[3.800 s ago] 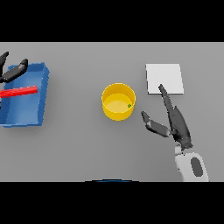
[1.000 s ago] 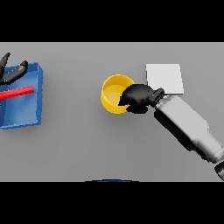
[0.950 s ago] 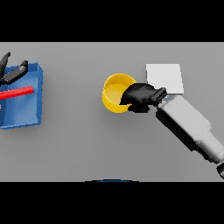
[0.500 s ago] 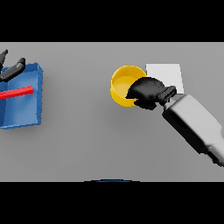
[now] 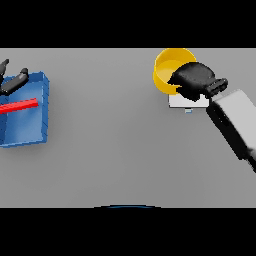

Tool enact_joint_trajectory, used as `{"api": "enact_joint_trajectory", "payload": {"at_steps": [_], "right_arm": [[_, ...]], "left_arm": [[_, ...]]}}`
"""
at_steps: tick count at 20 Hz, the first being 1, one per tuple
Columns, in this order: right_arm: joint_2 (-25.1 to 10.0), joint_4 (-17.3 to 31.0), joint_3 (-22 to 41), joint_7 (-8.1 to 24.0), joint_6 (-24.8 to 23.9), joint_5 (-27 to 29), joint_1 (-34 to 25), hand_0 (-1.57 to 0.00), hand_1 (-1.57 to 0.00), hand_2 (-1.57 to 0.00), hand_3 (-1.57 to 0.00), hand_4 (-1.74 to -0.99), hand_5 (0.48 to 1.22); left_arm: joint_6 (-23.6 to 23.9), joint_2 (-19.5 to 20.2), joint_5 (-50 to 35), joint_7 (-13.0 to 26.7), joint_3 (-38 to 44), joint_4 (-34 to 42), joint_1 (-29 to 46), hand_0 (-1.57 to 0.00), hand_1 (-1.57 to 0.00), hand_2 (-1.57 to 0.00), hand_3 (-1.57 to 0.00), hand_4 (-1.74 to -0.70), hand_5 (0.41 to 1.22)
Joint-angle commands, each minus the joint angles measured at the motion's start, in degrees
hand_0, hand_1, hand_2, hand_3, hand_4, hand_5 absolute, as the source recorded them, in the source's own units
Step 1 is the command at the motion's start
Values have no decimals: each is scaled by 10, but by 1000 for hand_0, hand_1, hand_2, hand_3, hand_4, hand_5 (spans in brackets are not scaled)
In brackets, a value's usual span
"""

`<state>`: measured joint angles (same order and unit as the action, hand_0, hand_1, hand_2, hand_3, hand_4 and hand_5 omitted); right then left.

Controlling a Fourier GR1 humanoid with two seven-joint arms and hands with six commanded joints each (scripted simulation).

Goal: Pick up the red beaker and tilt it to pour out 1 green nut into yellow bowl. Pick up the yellow bowl and place it on the metallic measuring scale.

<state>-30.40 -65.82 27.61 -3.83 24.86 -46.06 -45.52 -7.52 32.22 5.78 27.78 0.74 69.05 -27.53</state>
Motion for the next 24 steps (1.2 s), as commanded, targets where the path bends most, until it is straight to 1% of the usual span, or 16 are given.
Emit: {"api": "enact_joint_trajectory", "payload": {"at_steps": [1, 3, 5, 8, 9, 10, 11, 13, 15, 17, 19, 20, 21, 22, 23, 24], "right_arm": [[-7, 16, -4, -14, -8, 2, 2, -1567, -1571, -1556, -1155, -1741, 1221], [-6, 48, -11, -5, -22, -1, -2, -1569, -1571, -1551, -1154, -1741, 1221], [0, 87, -17, -9, -40, -9, -6, -1570, -1571, -1533, -1159, -1741, 1221], [-2, 127, -30, -30, -58, -10, -8, -1570, -1571, -1475, -1206, -1741, 1221], [3, 137, -30, -25, -65, -15, -8, -1570, -1571, -1450, -1240, -1741, 1221], [9, 152, -30, -32, -71, -17, -9, -1571, -1571, -1428, -1290, -1741, 1221], [12, 172, -33, -42, -75, -17, -12, -1571, -1571, -1413, -1317, -1741, 1221], [21, 191, -39, -35, -84, -18, -12, -1571, -1571, -1390, -1361, -1741, 1221], [24, 205, -40, -45, -89, -20, -11, -1571, -1571, -1382, -1384, -1741, 1221], [31, 219, -41, -37, -87, -25, -19, -1571, -1571, -1382, -1402, -1741, 1221], [25, 222, -44, -48, -82, -25, -17, -1571, -1571, -1382, -1417, -1741, 1221], [20, 219, -45, -55, -79, -24, -13, -1571, -1571, -1374, -1448, -1741, 1221], [27, 222, -46, -44, -83, -27, -12, -1571, -1571, -1404, -1376, -1741, 1221], [29, 225, -48, -49, -83, -25, -12, -1565, -1496, -1437, -1249, -1741, 1221], [27, 223, -50, -50, -75, -26, -12, -1558, -1428, -1343, -1110, -1682, 1221], [28, 221, -51, -45, -74, -24, -8, -1471, -1285, -1178, -959, -1632, 1145]], "left_arm": [[-3, 2, -2, 0, 0, 4, 5, 1, 1, 1, 1, -852, 758], [-3, 1, -6, 7, 2, 8, 4, 1, 1, 1, 1, -853, 761], [3, -3, -4, 19, -2, 23, 12, 1, 1, 1, 1, -858, 768], [3, -2, 0, 30, -3, 13, 4, 1, 1, 1, 1, -863, 784], [6, -9, 0, 31, -6, 16, 3, 1, 1, 1, 1, -864, 789], [9, -7, 3, 24, -5, 14, 7, 1, 1, 1, 1, -863, 797], [9, -3, 9, 29, -8, 15, 5, 1, 1, 1, 1, -858, 802], [3, 2, 5, 28, -4, 12, 0, 1, 1, 1, 1, -859, 807], [8, -6, 8, 29, -9, 11, 1, 1, 1, 1, 1, -854, 807], [3, -4, 3, 31, -7, 15, 5, 1, 1, 1, 1, -849, 799], [1, -1, 6, 19, -6, 3, 4, 1, 1, 1, 1, -845, 788], [-2, 4, 5, 22, -4, 7, 0, 1, 1, 1, 1, -844, 783], [-1, 3, 5, 27, -5, 8, -1, 1, 1, 1, 1, -842, 780], [-1, 1, 5, 26, -7, 10, 1, 1, 1, 1, 1, -838, 779], [-2, 1, 3, 29, -5, 9, 1, 1, 1, 1, 1, -836, 775], [-4, 2, 3, 30, -6, 13, 2, 1, 1, 1, 1, -837, 773]]}}
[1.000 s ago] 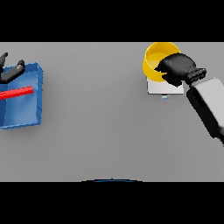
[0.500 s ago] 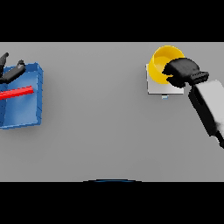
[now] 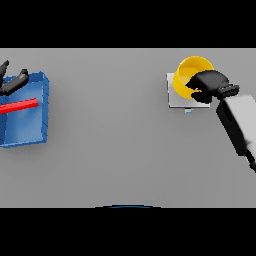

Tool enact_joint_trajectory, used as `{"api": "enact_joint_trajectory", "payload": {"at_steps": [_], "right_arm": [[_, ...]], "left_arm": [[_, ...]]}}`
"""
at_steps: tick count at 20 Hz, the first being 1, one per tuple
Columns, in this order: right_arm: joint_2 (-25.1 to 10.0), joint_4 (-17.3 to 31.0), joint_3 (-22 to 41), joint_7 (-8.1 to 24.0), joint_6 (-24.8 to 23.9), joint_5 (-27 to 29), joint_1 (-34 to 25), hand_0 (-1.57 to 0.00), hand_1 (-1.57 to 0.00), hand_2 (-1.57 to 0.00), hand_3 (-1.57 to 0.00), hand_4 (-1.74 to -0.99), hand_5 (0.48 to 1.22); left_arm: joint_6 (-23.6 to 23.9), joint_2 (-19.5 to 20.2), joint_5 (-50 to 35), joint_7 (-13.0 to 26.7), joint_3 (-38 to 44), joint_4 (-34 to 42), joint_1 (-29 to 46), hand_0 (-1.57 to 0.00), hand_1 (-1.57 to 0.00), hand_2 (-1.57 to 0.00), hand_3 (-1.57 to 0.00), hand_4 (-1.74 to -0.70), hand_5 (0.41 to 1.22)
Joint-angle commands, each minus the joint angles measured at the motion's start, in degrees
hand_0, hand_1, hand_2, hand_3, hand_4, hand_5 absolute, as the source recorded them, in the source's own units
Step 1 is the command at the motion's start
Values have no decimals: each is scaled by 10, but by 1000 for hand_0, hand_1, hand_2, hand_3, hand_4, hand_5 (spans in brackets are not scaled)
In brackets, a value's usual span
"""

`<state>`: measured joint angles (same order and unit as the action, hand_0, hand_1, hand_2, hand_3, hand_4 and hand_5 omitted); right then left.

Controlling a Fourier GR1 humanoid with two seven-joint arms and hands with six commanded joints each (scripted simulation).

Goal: Pick up the red beaker and tilt it to pour out 1 green nut into yellow bowl. Pick up the yellow bowl and place it on the metallic measuring scale.

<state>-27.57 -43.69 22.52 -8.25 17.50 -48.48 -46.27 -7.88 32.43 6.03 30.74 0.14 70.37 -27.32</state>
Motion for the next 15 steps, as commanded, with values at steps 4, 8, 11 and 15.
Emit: {"api": "enact_joint_trajectory", "payload": {"at_steps": [4, 8, 11, 15], "right_arm": [[4, -5, -17, 14, 26, 23, 5, -757, -673, -579, -476, -1513, 923], [7, -5, -20, 21, 35, 27, -1, -309, -304, -240, -206, -1461, 833], [6, 10, -8, 20, 36, 13, -9, -158, -155, -122, -105, -1422, 811], [5, 4, -5, 23, 52, 15, -4, -64, -63, -50, -42, -1390, 779]], "left_arm": [[3, -7, -4, 1, -1, 9, 7, 1, 1, 1, 1, -839, 764], [1, -4, -5, -2, 1, 8, 8, 1, 1, 1, 1, -832, 749], [2, -5, -4, 3, 1, 0, -3, 1, 1, 1, 1, -836, 753], [1, 0, -3, 0, 3, 2, 3, 1, 1, 1, 1, -833, 760]]}}
